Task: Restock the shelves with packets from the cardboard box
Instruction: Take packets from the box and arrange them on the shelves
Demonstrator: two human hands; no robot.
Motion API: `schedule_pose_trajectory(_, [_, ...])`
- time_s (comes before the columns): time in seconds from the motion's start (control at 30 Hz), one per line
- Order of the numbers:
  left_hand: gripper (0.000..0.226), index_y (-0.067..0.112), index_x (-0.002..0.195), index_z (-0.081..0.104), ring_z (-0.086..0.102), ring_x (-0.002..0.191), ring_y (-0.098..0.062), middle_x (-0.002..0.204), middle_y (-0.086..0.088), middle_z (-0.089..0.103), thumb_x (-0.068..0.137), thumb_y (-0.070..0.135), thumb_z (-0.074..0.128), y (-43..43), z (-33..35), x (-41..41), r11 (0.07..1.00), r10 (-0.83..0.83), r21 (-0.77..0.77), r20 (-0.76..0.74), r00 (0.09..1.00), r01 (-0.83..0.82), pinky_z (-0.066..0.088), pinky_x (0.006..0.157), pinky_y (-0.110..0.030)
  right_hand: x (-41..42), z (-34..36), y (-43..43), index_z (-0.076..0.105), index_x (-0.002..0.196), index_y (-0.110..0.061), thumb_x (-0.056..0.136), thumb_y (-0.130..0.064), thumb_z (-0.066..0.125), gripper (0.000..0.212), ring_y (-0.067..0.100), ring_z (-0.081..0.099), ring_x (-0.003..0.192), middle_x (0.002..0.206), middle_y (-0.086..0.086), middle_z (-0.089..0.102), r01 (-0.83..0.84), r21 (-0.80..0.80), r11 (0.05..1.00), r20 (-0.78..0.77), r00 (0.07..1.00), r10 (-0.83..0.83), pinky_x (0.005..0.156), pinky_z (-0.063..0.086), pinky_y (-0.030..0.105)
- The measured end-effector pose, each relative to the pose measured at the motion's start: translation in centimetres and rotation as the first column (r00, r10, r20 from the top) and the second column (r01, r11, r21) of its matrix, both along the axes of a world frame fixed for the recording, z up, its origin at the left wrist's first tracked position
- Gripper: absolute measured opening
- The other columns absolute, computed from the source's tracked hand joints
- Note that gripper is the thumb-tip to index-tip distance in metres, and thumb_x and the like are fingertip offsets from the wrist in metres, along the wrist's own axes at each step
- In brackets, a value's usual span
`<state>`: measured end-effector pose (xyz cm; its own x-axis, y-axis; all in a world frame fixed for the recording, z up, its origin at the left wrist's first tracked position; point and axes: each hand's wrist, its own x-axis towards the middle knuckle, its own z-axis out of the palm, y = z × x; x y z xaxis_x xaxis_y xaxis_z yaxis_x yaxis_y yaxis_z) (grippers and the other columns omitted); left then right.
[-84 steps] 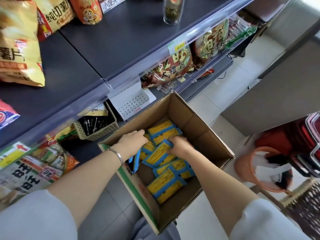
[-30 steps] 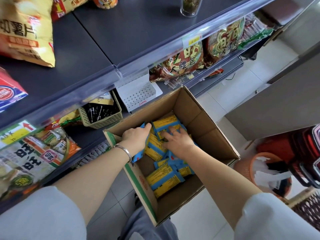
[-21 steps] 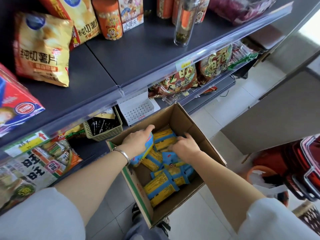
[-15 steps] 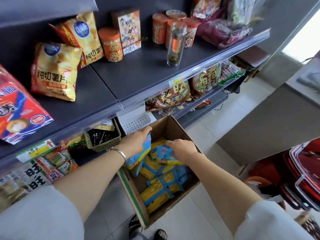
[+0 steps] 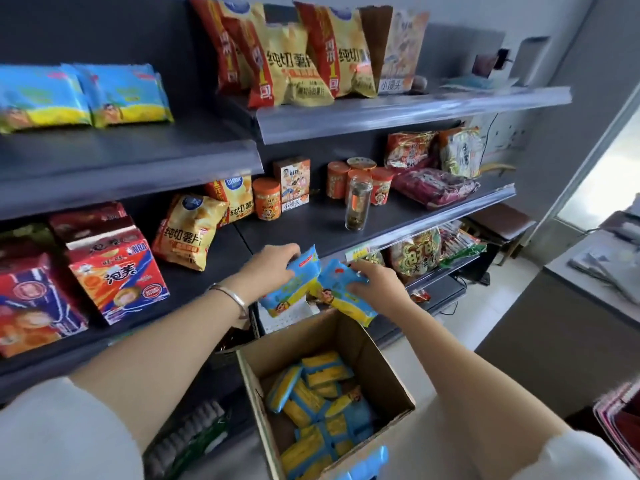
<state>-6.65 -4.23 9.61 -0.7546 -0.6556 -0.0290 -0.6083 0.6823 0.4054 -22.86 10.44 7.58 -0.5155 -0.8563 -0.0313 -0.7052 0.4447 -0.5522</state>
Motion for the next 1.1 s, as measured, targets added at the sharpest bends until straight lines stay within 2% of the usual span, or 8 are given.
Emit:
schedule_pose_trajectory(0.2, [0.028, 0.023, 0.122, 0.048, 0.057, 0.104, -0.029, 0.121, -0.005, 0.06, 0.095, 0.019, 0.046, -1.3, 8.7, 3.0, 0.968, 0.084, -0.224, -0.133, 0.988, -0.113, 0.047, 0.085, -0.043, 2.1, 7.9, -2.9, 0.06, 0.119, -0.021, 0.086, -0.023, 0.064, 0.033, 0.021, 0.061, 0.088, 0.1, 0.001, 0.062, -0.056, -0.287, 0.956, -0.021, 0.998, 0.052, 0.075, 0.054, 0.038])
schedule_pose_trajectory(0.33, [0.03, 0.025, 0.127, 0.044, 0.051, 0.114, -0.027, 0.126, -0.001, 0.051, 0.098, 0.017, 0.039, -2.1, 14.0, 6.1, 0.927, 0.13, -0.31, -0.261, 0.957, -0.211, 0.043, 0.081, -0.04, 4.7, 13.2, -5.9, 0.058, 0.122, -0.022, 0.087, -0.022, 0.062, 0.036, 0.017, 0.057, 0.09, 0.108, 0.0, 0.062, -0.142, -0.421, 0.896, -0.099, 0.989, 0.11, 0.074, 0.049, 0.032])
schedule_pose_trajectory(0.47, [0.029, 0.03, 0.126, 0.044, 0.054, 0.109, -0.022, 0.124, 0.004, 0.054, 0.099, 0.021, 0.038, -4.2, 18.0, 10.1, 0.864, 0.117, -0.44, -0.3, 0.947, -0.246, 0.045, 0.077, -0.04, 8.3, 17.3, -9.7, 0.057, 0.124, -0.019, 0.089, -0.023, 0.062, 0.036, 0.022, 0.057, 0.104, 0.116, 0.002, 0.061, -0.264, -0.48, 0.837, -0.229, 0.958, 0.171, 0.084, 0.048, 0.039])
schedule_pose_trajectory(0.57, [0.03, 0.029, 0.128, 0.044, 0.054, 0.111, -0.025, 0.129, 0.003, 0.053, 0.1, 0.021, 0.038, -7.4, 20.5, 13.4, 0.825, 0.153, -0.484, -0.305, 0.94, -0.291, 0.047, 0.082, -0.043, 11.0, 19.6, -13.2, 0.056, 0.123, -0.023, 0.09, -0.025, 0.06, 0.034, 0.022, 0.056, 0.105, 0.115, -0.001, 0.061, -0.365, -0.477, 0.799, -0.359, 0.911, 0.202, 0.089, 0.045, 0.044])
schedule_pose_trajectory(0.67, [0.028, 0.029, 0.124, 0.045, 0.055, 0.107, -0.027, 0.124, 0.002, 0.054, 0.099, 0.02, 0.037, -11.5, 22.2, 16.8, 0.812, 0.185, -0.482, -0.322, 0.929, -0.328, 0.046, 0.084, -0.045, 13.6, 21.5, -17.2, 0.055, 0.124, -0.026, 0.091, -0.026, 0.058, 0.034, 0.021, 0.057, 0.102, 0.116, -0.003, 0.059, -0.402, -0.472, 0.784, -0.456, 0.873, 0.173, 0.089, 0.043, 0.042])
schedule_pose_trajectory(0.83, [0.028, 0.027, 0.123, 0.048, 0.054, 0.105, -0.022, 0.118, 0.003, 0.057, 0.099, 0.017, 0.037, -18.1, 22.8, 21.2, 0.743, 0.274, -0.555, -0.258, 0.927, -0.374, 0.034, 0.069, -0.032, 17.6, 22.6, -24.5, 0.051, 0.128, -0.032, 0.093, -0.029, 0.052, 0.035, 0.022, 0.053, 0.109, 0.115, -0.003, 0.057, -0.368, -0.392, 0.843, -0.6, 0.797, 0.069, 0.093, 0.031, 0.041])
schedule_pose_trajectory(0.93, [0.027, 0.028, 0.122, 0.047, 0.054, 0.102, -0.021, 0.116, 0.003, 0.057, 0.099, 0.018, 0.037, -21.9, 22.4, 23.1, 0.744, 0.309, -0.547, -0.226, 0.924, -0.383, 0.035, 0.068, -0.032, 19.4, 22.3, -28.4, 0.049, 0.127, -0.032, 0.093, -0.027, 0.052, 0.034, 0.024, 0.049, 0.114, 0.116, -0.002, 0.055, -0.344, -0.321, 0.882, -0.639, 0.766, 0.066, 0.107, 0.022, 0.051])
schedule_pose_trajectory(1.1, [0.029, 0.026, 0.122, 0.043, 0.051, 0.083, -0.021, 0.107, 0.002, 0.056, 0.097, 0.011, 0.039, -26.0, 21.8, 24.5, 0.757, 0.346, -0.551, -0.12, 0.931, -0.352, 0.037, 0.06, -0.03, 20.1, 21.8, -33.3, 0.049, 0.126, -0.03, 0.093, -0.025, 0.053, 0.034, 0.025, 0.047, 0.118, 0.119, -0.001, 0.053, -0.328, -0.224, 0.918, -0.635, 0.764, 0.117, 0.11, 0.018, 0.057])
